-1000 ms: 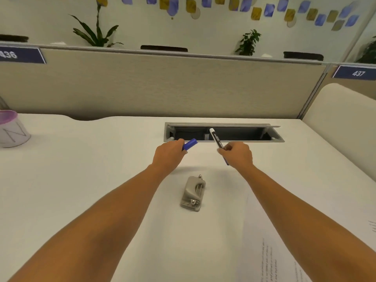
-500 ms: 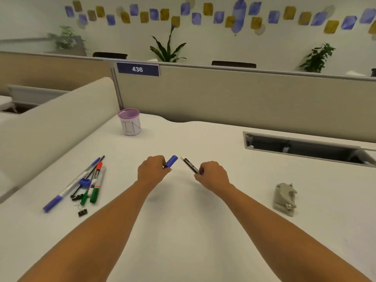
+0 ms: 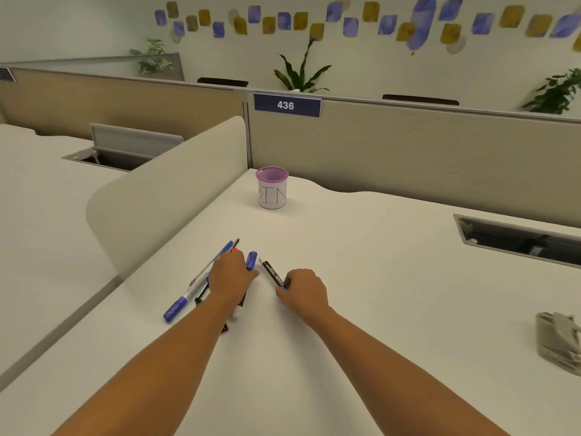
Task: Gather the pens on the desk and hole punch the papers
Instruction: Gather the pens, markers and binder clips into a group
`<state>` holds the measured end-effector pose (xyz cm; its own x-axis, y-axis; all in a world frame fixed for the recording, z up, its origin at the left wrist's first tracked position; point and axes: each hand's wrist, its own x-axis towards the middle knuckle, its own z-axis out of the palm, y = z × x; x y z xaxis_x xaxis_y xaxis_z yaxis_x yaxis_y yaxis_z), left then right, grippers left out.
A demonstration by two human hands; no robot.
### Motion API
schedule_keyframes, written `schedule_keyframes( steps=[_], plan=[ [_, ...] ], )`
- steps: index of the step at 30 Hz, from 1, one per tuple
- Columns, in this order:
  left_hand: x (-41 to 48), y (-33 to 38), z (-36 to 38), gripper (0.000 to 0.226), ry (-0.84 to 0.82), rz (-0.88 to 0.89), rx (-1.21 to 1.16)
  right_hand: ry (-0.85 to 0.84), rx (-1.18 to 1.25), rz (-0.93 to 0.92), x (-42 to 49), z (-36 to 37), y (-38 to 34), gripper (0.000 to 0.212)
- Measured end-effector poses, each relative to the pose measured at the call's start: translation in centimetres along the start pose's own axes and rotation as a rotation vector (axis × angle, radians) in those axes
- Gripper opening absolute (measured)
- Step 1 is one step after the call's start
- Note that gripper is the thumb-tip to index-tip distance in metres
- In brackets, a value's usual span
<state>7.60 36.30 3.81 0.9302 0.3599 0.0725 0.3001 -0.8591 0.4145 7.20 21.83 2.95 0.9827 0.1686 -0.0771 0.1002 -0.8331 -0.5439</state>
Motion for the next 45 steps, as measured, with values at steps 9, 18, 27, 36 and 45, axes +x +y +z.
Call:
schedule_keyframes(
  steps=[9,18,27,36,45],
  plan=[
    [1.8,-2.6,0.0,0.03,0.142,0.134,-0.05,0.004,0.235,-0.024,1.7,2.0,-2.3,0.029],
    [2.2,-8.9,-0.5,0.048,0.001,0.104,-0.056,-0.087,0.334,-0.12,1.6,4.6,-5.0,0.042],
    [1.6,-9.8,-1.0,0.051,-0.021,0.11,-0.09,-0.031,0.276,-0.171,2.4,5.3,-5.9,0.043],
    [1.8,-10.9,-0.8,0.046,-0.036,0.058,-0.305,-0.038,0.239,-0.17,1.6,5.6,-3.5,0.042],
    [2.1,-10.9,-1.1,0.045,-0.044,0.039,-0.333,-0.088,0.188,-0.228,2.0,6.8,-5.2,0.043]
  ],
)
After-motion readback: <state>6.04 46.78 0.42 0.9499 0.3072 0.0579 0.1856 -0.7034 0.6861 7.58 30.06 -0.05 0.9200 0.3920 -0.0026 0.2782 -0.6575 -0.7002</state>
